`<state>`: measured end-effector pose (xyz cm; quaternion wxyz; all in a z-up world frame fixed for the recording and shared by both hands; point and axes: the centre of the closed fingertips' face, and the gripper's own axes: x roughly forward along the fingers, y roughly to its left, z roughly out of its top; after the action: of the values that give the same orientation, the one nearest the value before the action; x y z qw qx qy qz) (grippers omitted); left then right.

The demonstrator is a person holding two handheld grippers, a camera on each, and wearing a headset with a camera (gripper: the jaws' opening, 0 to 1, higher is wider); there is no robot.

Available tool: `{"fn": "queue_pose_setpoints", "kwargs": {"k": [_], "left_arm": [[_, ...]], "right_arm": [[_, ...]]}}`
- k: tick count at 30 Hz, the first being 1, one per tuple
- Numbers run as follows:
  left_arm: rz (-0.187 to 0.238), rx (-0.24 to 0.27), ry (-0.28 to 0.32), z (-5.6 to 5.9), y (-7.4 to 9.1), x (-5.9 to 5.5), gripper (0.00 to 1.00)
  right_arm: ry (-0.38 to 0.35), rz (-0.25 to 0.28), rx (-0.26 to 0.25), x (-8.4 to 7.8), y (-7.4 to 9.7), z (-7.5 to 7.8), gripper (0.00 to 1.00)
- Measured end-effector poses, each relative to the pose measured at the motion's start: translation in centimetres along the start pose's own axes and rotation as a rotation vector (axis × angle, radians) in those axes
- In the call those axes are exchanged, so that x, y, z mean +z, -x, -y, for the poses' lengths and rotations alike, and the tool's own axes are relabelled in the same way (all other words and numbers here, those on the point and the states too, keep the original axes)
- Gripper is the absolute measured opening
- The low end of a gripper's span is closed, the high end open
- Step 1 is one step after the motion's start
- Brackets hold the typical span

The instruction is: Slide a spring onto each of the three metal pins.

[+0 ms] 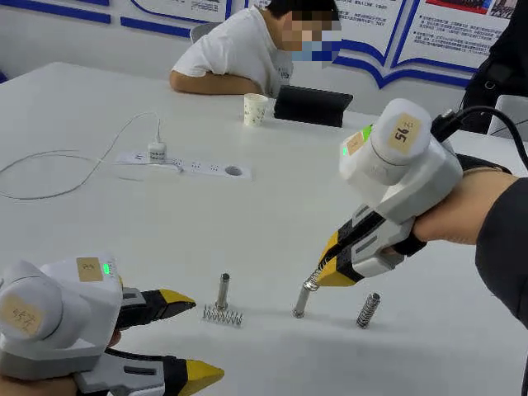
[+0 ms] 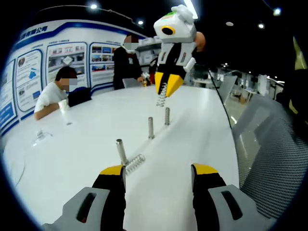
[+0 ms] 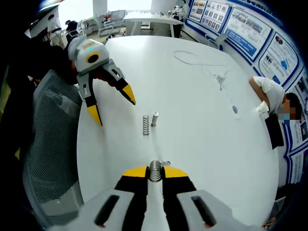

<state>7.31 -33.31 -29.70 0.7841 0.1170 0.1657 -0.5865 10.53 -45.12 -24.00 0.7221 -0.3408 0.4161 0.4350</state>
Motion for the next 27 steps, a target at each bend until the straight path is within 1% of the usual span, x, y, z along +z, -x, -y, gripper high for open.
{"fn": "queue_pose_setpoints", "kwargs": {"k": [4,7,13,23,26,27], "left_arm": [[-0.001,0.008,0.014,0.0,0.1,-0.3,0.58],[0.001,0.010,0.019,0.1,0.2,-0.4,0.58],[0.004,0.017,0.030,-0.1,0.3,-0.5,0.58],[0.006,0.024,0.039,-0.2,0.5,-0.6,0.57],[0.006,0.027,0.040,-0.3,0.5,-0.7,0.57],[0.006,0.026,0.041,-0.2,0.5,-0.7,0.57]], "right_arm": [[-0.016,-0.028,-0.007,-0.5,-0.7,1.1,0.12],[-0.018,-0.051,-0.002,-0.8,-1.4,1.5,0.12],[-0.002,-0.094,0.011,-1.1,-2.7,1.6,0.12],[-0.007,-0.124,0.038,-1.2,-4.1,1.8,0.12],[-0.008,-0.136,0.047,-1.4,-4.6,1.7,0.12],[-0.010,-0.148,0.051,-1.6,-4.9,1.7,0.12]]}}
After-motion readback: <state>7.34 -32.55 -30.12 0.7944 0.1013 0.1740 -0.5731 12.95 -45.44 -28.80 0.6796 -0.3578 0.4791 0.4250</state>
